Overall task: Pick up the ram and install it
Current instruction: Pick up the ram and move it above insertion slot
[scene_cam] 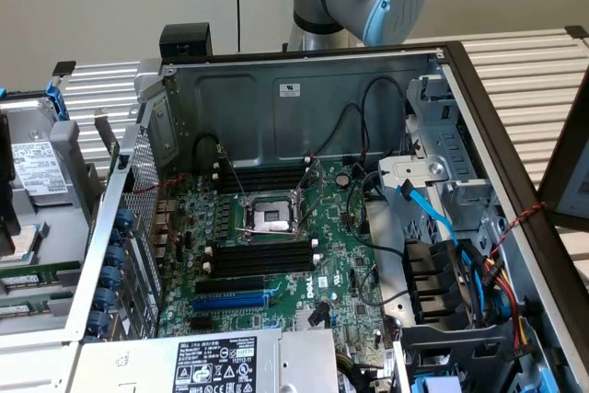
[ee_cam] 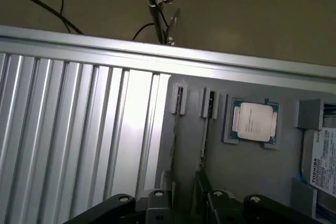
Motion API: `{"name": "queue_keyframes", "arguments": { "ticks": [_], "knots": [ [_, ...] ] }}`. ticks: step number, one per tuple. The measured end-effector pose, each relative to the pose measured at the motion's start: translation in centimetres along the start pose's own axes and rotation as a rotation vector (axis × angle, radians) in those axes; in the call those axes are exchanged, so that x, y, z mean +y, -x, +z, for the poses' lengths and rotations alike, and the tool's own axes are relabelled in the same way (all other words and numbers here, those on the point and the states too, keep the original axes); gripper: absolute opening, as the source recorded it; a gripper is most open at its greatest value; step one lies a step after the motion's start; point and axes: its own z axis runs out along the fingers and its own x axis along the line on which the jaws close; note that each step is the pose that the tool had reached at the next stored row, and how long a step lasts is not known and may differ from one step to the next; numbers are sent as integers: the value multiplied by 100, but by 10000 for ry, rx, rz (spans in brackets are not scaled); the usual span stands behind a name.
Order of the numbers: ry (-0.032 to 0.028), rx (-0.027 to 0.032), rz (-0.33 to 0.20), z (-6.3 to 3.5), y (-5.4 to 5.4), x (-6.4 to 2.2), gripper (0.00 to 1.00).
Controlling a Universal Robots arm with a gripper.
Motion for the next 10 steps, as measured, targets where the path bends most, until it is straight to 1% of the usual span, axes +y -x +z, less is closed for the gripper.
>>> {"name": "queue_keyframes", "arguments": {
  "ticks": [2,5,7,10],
  "knots": [
    [2,13,-175,36,-11,-2,32],
    [4,18,-220,93,-71,2,32],
    [4,18,-221,131,-113,6,32],
    [-9,5,-48,187,-123,3,32]
  ]
}}
